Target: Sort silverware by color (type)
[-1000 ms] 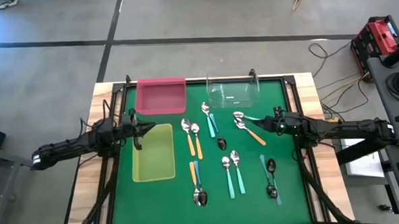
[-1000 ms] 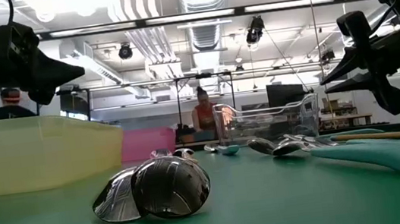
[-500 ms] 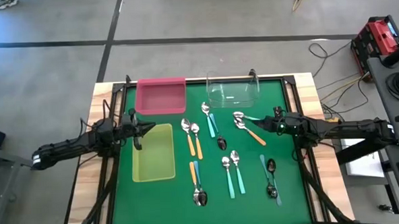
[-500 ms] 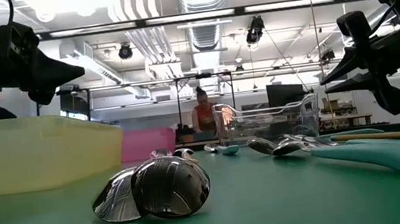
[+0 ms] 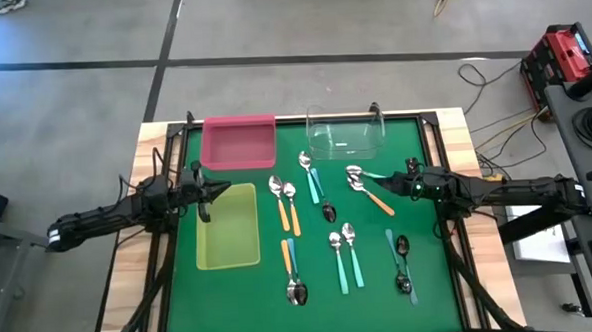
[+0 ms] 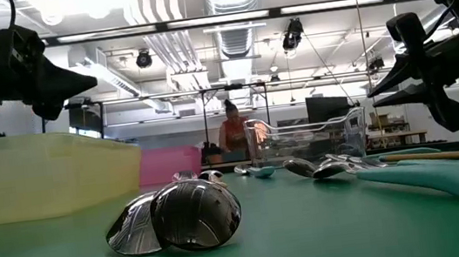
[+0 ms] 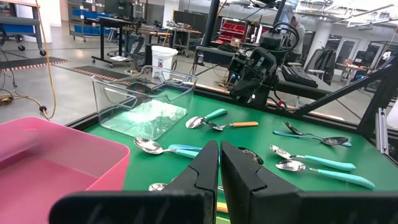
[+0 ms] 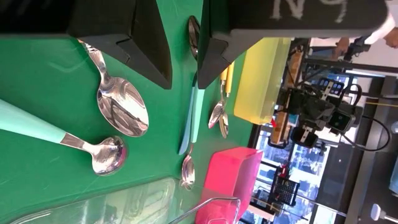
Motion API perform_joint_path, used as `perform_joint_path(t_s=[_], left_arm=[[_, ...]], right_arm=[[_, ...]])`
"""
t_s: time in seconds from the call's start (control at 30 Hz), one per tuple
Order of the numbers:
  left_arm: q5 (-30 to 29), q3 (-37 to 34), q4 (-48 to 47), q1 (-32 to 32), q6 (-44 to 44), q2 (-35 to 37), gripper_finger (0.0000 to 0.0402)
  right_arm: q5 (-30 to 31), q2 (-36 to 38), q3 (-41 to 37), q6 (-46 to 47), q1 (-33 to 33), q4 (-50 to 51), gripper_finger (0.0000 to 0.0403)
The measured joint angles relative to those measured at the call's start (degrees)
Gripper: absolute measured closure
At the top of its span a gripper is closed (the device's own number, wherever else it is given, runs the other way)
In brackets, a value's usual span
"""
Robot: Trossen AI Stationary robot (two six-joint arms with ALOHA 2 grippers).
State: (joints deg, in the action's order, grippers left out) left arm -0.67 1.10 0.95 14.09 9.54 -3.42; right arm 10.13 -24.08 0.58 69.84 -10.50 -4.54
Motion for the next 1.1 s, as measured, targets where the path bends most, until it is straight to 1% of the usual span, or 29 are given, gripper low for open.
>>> perform_joint_path(t_s=[0.57,0.67,0.8,0.87,1.0,1.1], left_arm=[[0.00,0.00,-0.01,0.00,0.01,0.01,0.0401],[0.00,0.01,0.00,0.00,0.00,0.01,0.0401],[-0.02,0.01,0.00,0.00,0.00,0.01,0.0401],[0.00,0.02,0.00,0.00,0.00,0.02,0.0401],[-0.01,0.00,0.00,0.00,0.00,0.01,0.0401],[-0.01,0.02,-0.02,0.00,0.00,0.00,0.0401]], right_arm=[[0.24,0.04,0.00,0.02,0.00,-1.64,0.0335],[-1.71,0.08,0.00,0.36,0.10,-1.81,0.0335],[-2.14,-0.09,0.00,-8.51,0.39,-7.26,0.0335],[-5.00,-0.07,0.00,-11.27,1.20,-11.14,0.0335],[-10.83,-0.04,0.00,-22.06,3.58,-20.01,0.0335],[-13.43,-0.06,0.00,-29.48,6.15,-25.94,0.0335]])
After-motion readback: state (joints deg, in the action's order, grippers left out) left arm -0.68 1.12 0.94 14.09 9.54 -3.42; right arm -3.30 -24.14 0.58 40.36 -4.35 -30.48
